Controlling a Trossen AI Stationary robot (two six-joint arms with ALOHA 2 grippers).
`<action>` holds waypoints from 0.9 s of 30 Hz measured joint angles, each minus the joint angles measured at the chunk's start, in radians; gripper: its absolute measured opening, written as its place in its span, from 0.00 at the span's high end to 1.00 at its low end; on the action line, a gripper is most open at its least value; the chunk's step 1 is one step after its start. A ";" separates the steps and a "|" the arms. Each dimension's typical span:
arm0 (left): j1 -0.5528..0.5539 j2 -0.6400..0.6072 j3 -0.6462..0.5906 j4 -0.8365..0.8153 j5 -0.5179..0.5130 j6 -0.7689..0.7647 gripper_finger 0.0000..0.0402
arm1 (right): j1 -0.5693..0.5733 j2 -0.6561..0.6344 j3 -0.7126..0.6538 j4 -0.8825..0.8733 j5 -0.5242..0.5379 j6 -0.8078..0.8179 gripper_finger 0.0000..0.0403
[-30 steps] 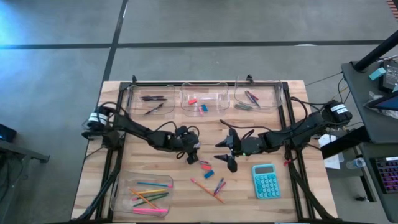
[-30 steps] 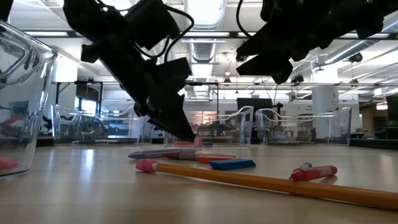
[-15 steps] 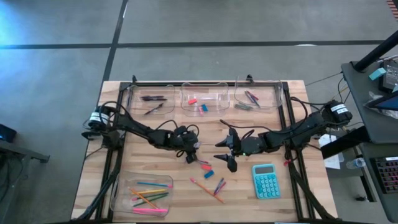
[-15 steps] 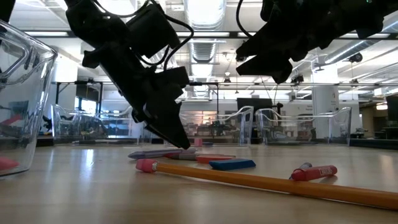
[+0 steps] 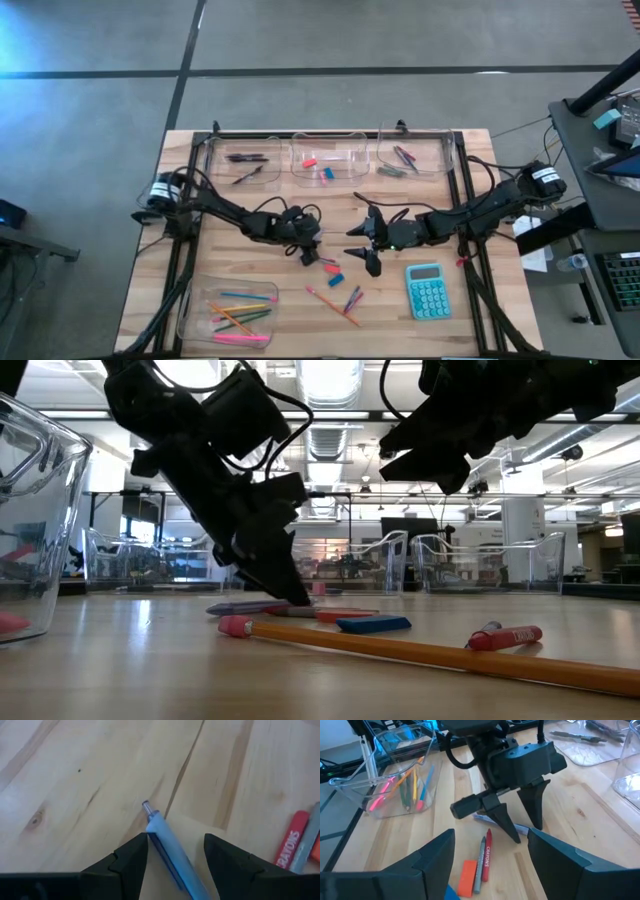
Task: Sort crayons/erasers/pens/pencils in bins
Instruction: Put the light blue ballpen into the top left transparent bin
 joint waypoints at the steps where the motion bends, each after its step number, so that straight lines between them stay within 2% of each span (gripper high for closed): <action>1: 0.000 0.012 0.001 0.007 0.000 -0.004 0.55 | 0.000 0.000 0.000 0.000 0.000 0.000 0.41; 8: 0.000 0.043 0.000 0.034 -0.002 -0.026 0.58 | 0.000 0.000 0.000 -0.002 0.000 0.000 0.41; 19: 0.000 0.033 0.000 0.032 -0.049 -0.026 0.92 | 0.000 0.000 -0.001 -0.001 0.001 0.000 0.41; 27: 0.000 -0.001 -0.002 0.023 -0.037 0.004 0.93 | 0.000 0.000 -0.001 -0.001 0.001 0.000 0.41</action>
